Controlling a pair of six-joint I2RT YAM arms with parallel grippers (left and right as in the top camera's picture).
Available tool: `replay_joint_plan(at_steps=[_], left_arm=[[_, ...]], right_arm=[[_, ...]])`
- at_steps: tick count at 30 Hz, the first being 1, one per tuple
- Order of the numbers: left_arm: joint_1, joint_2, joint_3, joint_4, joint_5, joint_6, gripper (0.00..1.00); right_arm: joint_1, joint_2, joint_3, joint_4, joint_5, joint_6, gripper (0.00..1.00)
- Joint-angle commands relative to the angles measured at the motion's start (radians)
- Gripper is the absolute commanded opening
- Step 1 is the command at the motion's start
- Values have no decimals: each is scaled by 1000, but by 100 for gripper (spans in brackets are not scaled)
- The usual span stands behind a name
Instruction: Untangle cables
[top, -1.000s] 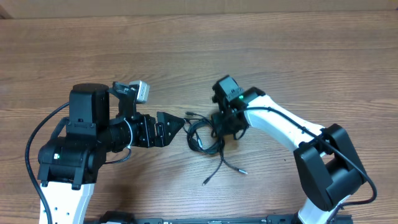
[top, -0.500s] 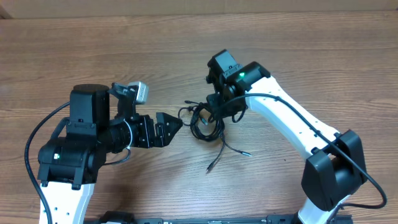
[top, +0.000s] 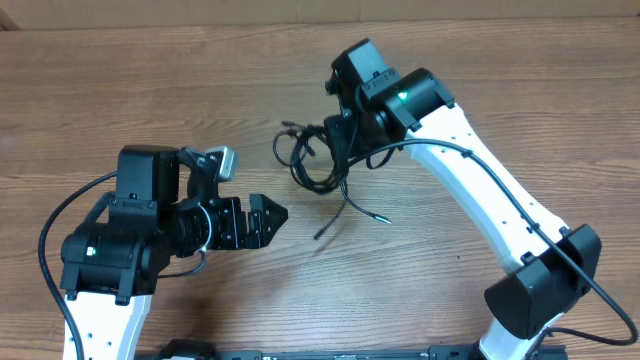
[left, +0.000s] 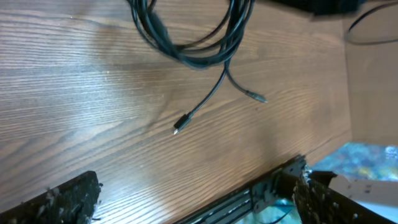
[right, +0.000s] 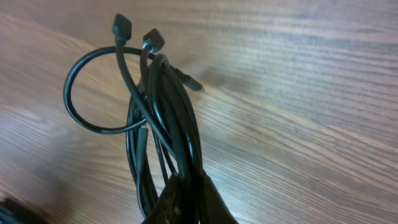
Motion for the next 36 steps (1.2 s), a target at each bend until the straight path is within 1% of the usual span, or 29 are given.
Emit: replay_joint_plan(at_steps=[1, 4, 7, 8, 11, 12, 13, 15, 20, 23, 24, 27, 31, 32, 36], left_arm=[[-7, 0, -3, -10, -13, 139, 100], [-7, 0, -3, -6, -30, 248, 100], [-7, 0, -3, 15, -57, 259, 100], [-7, 0, -3, 21, -57, 238, 100], [-7, 0, -3, 31, -72, 119, 100], [-7, 0, -3, 29, -101, 45, 100], [-7, 0, -3, 23, -147, -83, 100], [-7, 0, -3, 20, -171, -189, 99], [-7, 0, -3, 42, -171, -391, 96], [-7, 0, -3, 47, -171, -486, 93], [-7, 0, -3, 47, -172, -520, 90], [-7, 1, -3, 49, -182, -592, 88], [-7, 1, -3, 67, -189, -676, 82], [-7, 1, -3, 74, -188, -685, 80], [-7, 1, -3, 87, -188, -707, 65]], right_arm=[[3, -45, 80, -2, -19, 93, 4], [10, -66, 110, -2, -47, 156, 4], [20, -94, 124, -1, -54, 218, 4], [23, -105, 124, 2, -54, 232, 4], [26, -145, 124, 13, -54, 255, 4], [26, -157, 124, 16, -54, 259, 4], [26, -174, 124, 19, -54, 266, 4], [27, -198, 124, 22, -56, 287, 4], [48, -251, 124, 29, -84, 287, 4], [68, -267, 124, 28, -84, 287, 4], [77, -271, 124, 28, -84, 287, 4], [105, -274, 124, 28, -84, 286, 4], [125, -274, 123, 29, -84, 286, 4], [126, -274, 123, 28, -84, 286, 4], [126, -274, 123, 12, -84, 286, 4]])
